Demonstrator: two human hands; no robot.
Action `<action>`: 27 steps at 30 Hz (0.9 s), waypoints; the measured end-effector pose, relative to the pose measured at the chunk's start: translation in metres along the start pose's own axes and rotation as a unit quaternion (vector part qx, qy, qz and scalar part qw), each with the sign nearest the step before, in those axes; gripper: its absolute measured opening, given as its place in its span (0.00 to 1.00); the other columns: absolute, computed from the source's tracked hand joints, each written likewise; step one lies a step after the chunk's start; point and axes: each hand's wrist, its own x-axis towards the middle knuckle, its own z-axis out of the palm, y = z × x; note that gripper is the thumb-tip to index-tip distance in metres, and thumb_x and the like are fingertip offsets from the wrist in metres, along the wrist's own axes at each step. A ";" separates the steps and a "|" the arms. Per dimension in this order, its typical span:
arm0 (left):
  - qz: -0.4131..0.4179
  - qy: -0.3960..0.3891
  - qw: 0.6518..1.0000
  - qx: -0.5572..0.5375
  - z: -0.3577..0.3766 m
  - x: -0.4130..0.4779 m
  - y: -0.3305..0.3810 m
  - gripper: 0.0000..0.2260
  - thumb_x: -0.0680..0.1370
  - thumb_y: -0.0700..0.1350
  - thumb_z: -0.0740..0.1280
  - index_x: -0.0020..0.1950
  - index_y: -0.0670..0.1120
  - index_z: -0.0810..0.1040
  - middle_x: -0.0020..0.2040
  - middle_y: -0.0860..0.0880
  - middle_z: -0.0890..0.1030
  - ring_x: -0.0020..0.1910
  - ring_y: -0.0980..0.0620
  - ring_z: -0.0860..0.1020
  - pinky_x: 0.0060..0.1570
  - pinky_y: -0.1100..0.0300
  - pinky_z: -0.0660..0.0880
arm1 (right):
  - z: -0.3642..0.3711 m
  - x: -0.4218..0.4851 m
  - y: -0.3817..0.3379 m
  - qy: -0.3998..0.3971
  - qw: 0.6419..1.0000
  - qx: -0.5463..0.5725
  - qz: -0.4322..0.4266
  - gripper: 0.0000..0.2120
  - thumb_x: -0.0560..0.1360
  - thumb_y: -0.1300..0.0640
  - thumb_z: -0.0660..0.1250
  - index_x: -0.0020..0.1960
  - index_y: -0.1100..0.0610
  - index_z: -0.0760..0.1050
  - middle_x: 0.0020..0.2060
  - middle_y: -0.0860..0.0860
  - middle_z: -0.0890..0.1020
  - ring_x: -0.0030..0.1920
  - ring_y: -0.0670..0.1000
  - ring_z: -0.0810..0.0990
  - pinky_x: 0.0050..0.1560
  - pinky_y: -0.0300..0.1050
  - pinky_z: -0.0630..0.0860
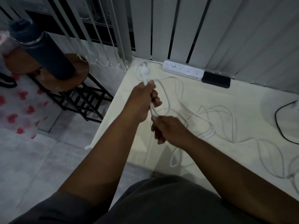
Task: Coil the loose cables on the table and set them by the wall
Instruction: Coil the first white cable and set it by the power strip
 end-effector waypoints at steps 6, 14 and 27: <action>-0.021 -0.047 0.998 -0.024 -0.026 0.005 0.031 0.10 0.82 0.50 0.59 0.47 0.45 0.72 0.27 0.53 0.62 0.22 0.58 0.59 0.21 0.65 0.55 | -0.024 -0.032 0.052 -0.149 0.988 -0.016 0.029 0.12 0.80 0.49 0.64 0.42 0.53 0.79 0.35 0.48 0.83 0.39 0.46 0.82 0.47 0.39 0.76; -0.018 -0.146 0.989 -0.032 -0.029 -0.005 0.043 0.09 0.82 0.45 0.58 0.51 0.43 0.75 0.26 0.54 0.64 0.21 0.59 0.58 0.19 0.67 0.54 | -0.040 -0.030 0.074 -0.201 0.972 -0.114 0.051 0.06 0.81 0.51 0.62 0.48 0.53 0.74 0.50 0.48 0.86 0.54 0.41 0.81 0.59 0.43 0.75; 0.023 -0.158 0.985 0.068 -0.027 -0.004 0.046 0.10 0.82 0.47 0.59 0.51 0.42 0.76 0.26 0.53 0.63 0.20 0.58 0.58 0.20 0.67 0.55 | -0.062 -0.021 0.072 0.017 0.968 -0.040 0.246 0.35 0.71 0.24 0.53 0.32 0.55 0.71 0.18 0.48 0.69 0.19 0.49 0.68 0.31 0.42 0.74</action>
